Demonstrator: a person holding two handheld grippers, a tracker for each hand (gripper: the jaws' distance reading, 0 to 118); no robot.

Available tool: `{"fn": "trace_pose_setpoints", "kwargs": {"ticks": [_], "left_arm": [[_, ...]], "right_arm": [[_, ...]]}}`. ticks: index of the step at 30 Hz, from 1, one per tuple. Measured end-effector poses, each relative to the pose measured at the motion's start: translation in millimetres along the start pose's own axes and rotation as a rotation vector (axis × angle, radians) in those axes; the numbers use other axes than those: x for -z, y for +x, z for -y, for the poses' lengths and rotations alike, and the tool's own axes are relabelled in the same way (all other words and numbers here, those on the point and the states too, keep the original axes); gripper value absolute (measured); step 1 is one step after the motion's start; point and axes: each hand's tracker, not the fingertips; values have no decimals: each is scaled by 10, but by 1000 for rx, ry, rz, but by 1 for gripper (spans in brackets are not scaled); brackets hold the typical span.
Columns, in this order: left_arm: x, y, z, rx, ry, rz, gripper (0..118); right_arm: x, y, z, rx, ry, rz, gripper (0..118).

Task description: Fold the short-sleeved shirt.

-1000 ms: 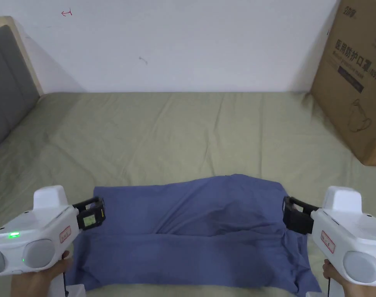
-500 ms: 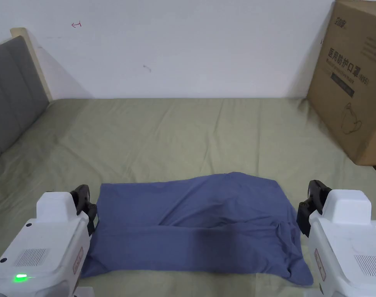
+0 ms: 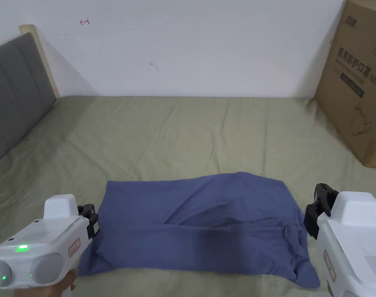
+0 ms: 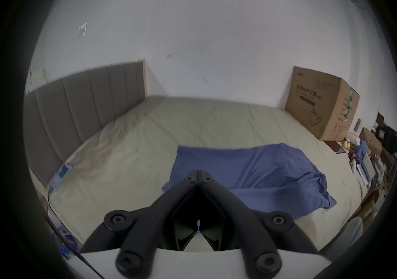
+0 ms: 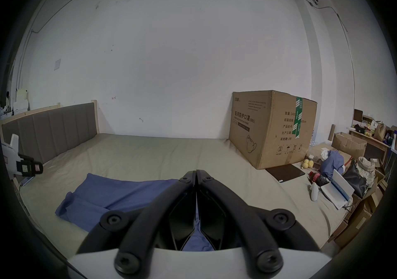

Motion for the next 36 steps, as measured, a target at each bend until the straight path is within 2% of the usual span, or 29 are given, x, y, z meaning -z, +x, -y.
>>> {"fn": "trace_pose_setpoints", "kwargs": {"ticks": [5,6,8,10,11,12,13,17,18,20,21,22,23,24,25,26,27,29,30,31,32,33,34,36], "left_arm": [[384,-162,100,-38,-164,-12,0],[484,-202,138,-37,-210,-12,3],[676,-303,230,-50,-268,-26,23],[820,-366,318,-68,-343,-39,67],[882,-385,371,-73,-367,-53,81],[839,-363,403,-72,-385,-67,94],[852,-356,443,-71,-390,-79,97],[1068,-386,661,-31,-473,-126,97],[1108,-381,704,-23,-492,-129,93],[1134,-375,775,-20,-516,-134,73],[1160,-368,807,-16,-526,-134,66],[1187,-364,834,-15,-537,-128,66],[1203,-357,854,-25,-546,-101,48],[1213,-368,867,-20,-536,-116,46],[1208,-360,850,-14,-532,-118,39],[1197,-338,828,-2,-525,-114,14],[1177,-325,804,-2,-500,-86,4],[1109,-314,762,-4,-501,-76,3],[1077,-299,737,16,-468,-67,3],[1033,-284,697,30,-446,-74,3],[1045,-336,659,35,-438,-74,3],[1017,-341,620,34,-428,-66,3],[982,-343,577,29,-417,-56,3],[924,-340,508,30,-398,-48,3]], "right_arm": [[112,-10,29,2,-27,-5,0],[145,-18,43,1,-34,-6,0],[213,-32,73,1,-52,-10,0],[245,-50,77,0,-68,-12,0],[277,-60,94,-2,-80,-16,0],[306,-73,113,-3,-89,-17,0],[343,-60,141,-1,-95,-20,0],[424,-88,197,4,-123,-30,0],[439,-92,207,4,-130,-34,0],[461,-95,228,3,-141,-37,0],[466,-92,232,1,-146,-39,0],[473,-87,240,0,-151,-40,0],[483,-76,252,-1,-157,-40,0],[492,-61,265,1,-164,-40,0],[502,-42,282,4,-171,-39,0],[515,-17,304,10,-181,-36,0],[540,12,333,22,-200,-32,0],[626,76,452,48,-253,-23,4],[679,109,515,47,-295,-11,14],[745,152,591,43,-336,-3,34],[831,190,681,49,-394,-12,70],[904,240,789,53,-464,-8,93],[974,288,914,69,-509,5,104],[1051,358,1137,94,-561,15,105]]}}
